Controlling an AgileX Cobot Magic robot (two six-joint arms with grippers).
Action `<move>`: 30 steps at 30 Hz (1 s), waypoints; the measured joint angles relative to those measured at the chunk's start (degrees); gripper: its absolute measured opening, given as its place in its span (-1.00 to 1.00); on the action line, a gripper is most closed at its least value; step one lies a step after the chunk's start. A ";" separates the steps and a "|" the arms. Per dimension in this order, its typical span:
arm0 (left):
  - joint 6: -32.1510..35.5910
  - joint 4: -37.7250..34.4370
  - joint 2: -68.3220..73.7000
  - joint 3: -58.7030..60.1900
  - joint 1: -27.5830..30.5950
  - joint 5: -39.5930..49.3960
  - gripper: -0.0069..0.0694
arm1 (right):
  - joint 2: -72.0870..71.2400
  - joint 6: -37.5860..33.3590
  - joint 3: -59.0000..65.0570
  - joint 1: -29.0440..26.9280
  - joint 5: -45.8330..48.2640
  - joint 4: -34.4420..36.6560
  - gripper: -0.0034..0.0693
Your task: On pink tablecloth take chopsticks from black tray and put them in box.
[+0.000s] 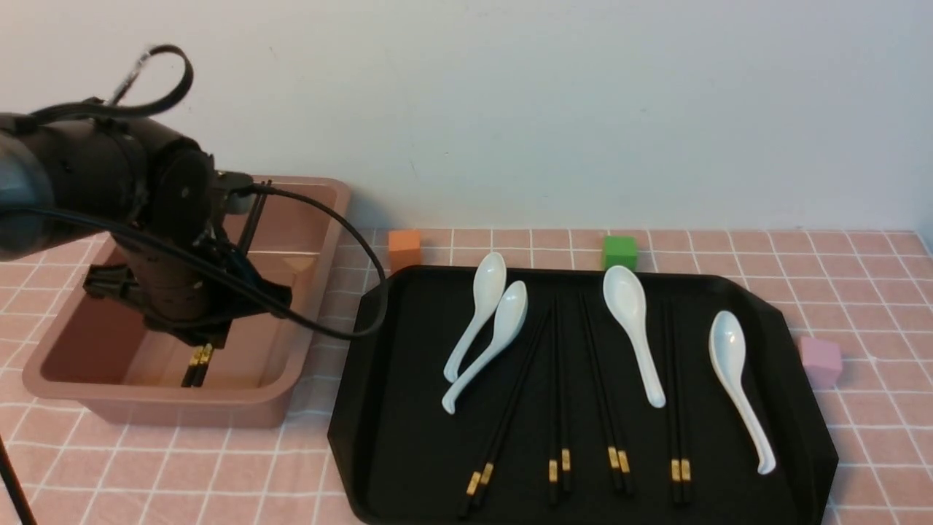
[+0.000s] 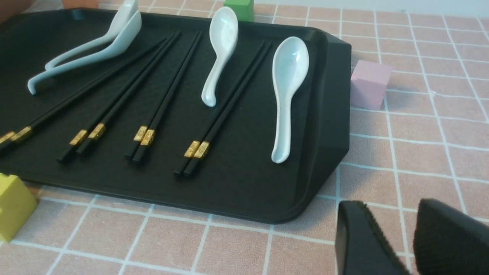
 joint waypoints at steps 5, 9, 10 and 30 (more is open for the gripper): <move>-0.05 0.17 0.13 0.00 0.02 -0.17 -0.44 | 0.00 0.00 0.00 0.00 0.00 0.00 -0.25; -0.98 0.21 0.13 0.00 0.02 0.21 -0.22 | 0.00 0.00 0.00 0.00 0.00 0.00 -0.25; -1.49 0.23 0.13 0.00 0.02 0.46 -0.15 | 0.00 0.00 0.00 0.00 0.00 0.00 -0.25; 8.91 -19.32 -21.86 0.00 -0.72 6.02 -0.76 | 0.00 0.00 0.00 0.00 0.00 0.00 -0.25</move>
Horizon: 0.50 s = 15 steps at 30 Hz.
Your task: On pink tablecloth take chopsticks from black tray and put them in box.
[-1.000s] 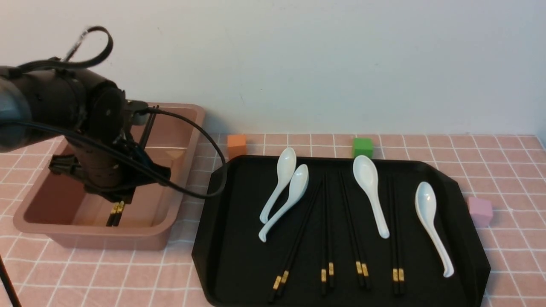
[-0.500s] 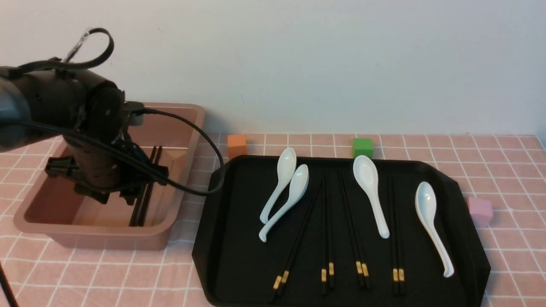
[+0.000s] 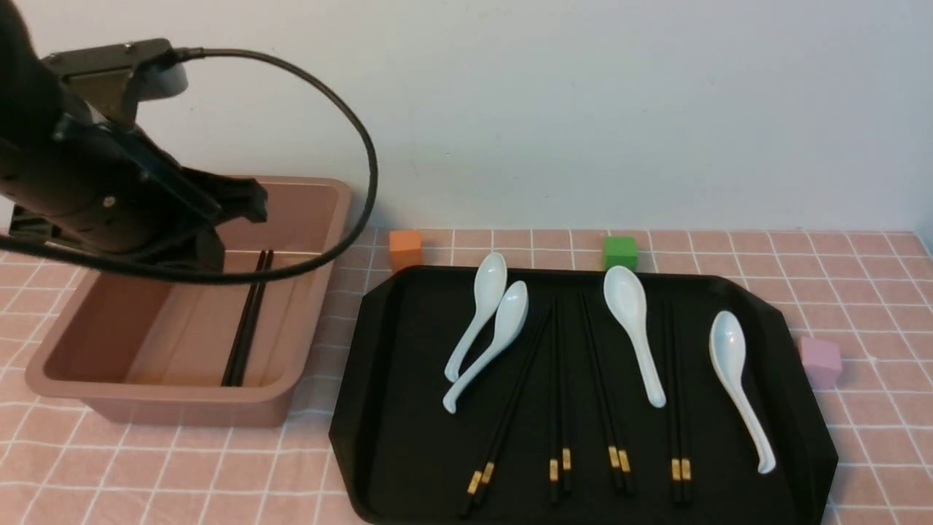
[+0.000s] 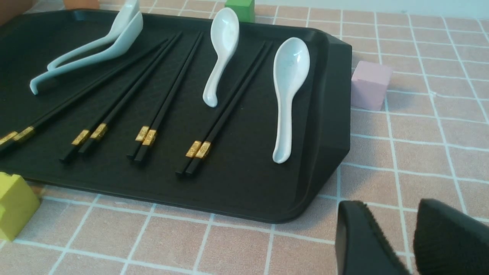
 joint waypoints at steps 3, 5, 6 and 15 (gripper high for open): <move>1.85 -1.08 -0.28 0.00 -2.55 0.39 -0.85 | 0.00 0.00 0.00 0.00 0.00 0.00 -0.25; 2.55 -1.49 -0.20 0.07 -6.95 0.52 -0.85 | 0.00 0.00 0.00 0.00 0.00 0.00 -0.25; 2.72 -1.56 0.19 0.07 -10.66 0.68 -0.85 | 0.00 0.00 0.00 0.00 0.00 0.00 -0.25; 3.10 -0.61 3.89 0.07 -27.46 3.55 -0.85 | 0.00 0.00 0.00 0.00 0.00 0.00 -0.25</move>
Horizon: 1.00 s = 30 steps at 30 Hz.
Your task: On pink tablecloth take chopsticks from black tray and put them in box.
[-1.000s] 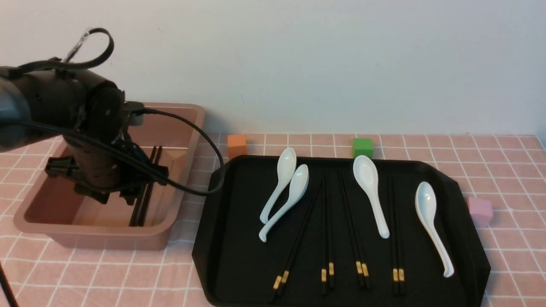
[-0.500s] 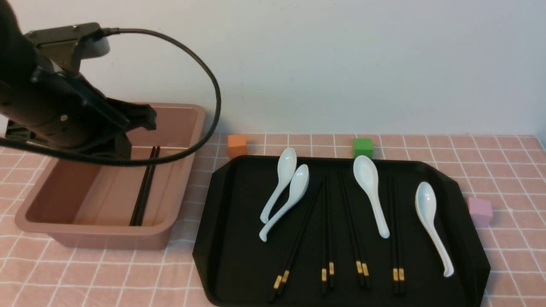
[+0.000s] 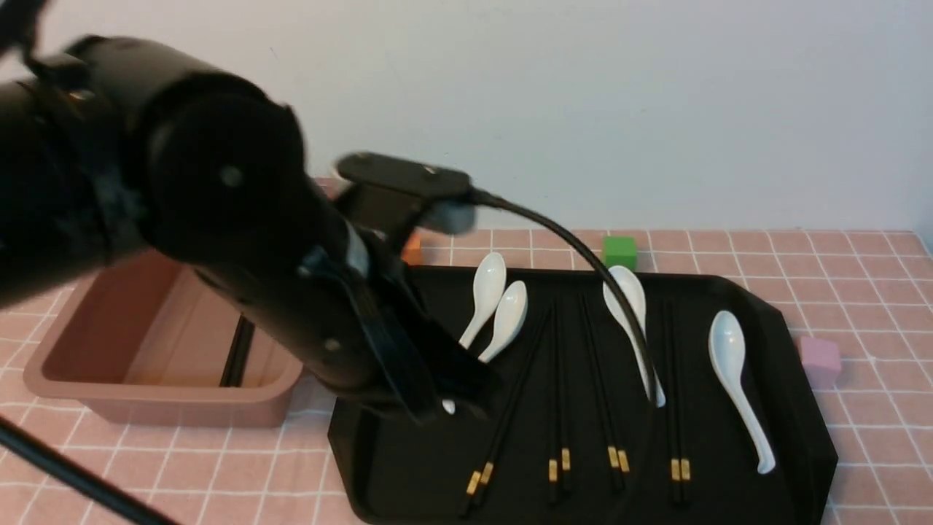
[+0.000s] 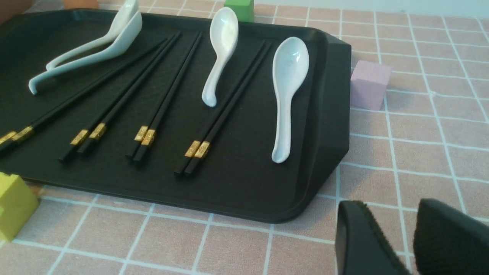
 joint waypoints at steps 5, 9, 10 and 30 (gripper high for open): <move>0.00 0.11 -0.55 0.10 -1.44 0.12 -0.85 | 0.00 0.00 0.00 0.00 0.00 0.00 -0.25; 0.01 0.22 -5.70 3.69 -1.44 -3.30 -0.85 | 0.00 0.00 0.00 0.00 0.00 0.00 -0.25; 0.01 0.22 -6.16 4.09 -1.44 -3.68 -0.85 | 0.00 0.00 0.00 0.00 0.00 0.00 -0.25; 0.24 2.18 -36.08 46.37 -1.44 -44.10 -0.85 | 0.00 0.00 0.00 0.00 0.00 0.00 -0.25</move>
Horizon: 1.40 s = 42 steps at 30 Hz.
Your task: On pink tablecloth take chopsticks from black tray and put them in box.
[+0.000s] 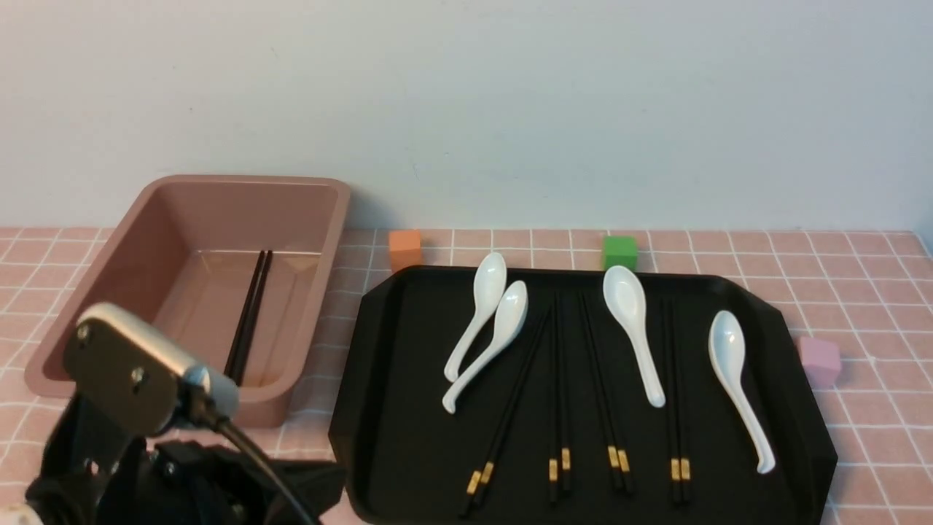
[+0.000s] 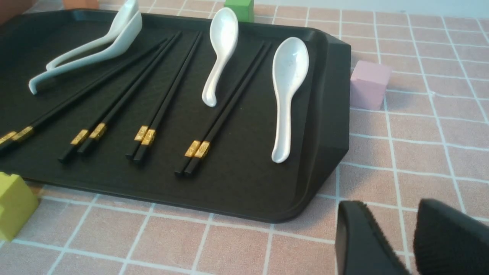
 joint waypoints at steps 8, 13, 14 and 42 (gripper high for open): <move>0.05 0.27 0.73 0.89 0.00 -0.05 -0.85 | 0.00 0.00 0.00 0.00 0.00 0.00 -0.25; 0.05 0.42 0.73 1.33 0.00 -0.44 -0.85 | 0.00 0.00 0.00 0.00 0.00 0.00 -0.25; 0.05 0.42 0.59 1.70 0.00 -0.78 -0.85 | 0.00 0.00 0.00 0.00 0.00 0.00 -0.25; 1.25 -7.05 -48.09 27.84 43.49 11.17 -0.85 | 0.00 0.00 0.00 -0.01 0.00 0.00 -0.25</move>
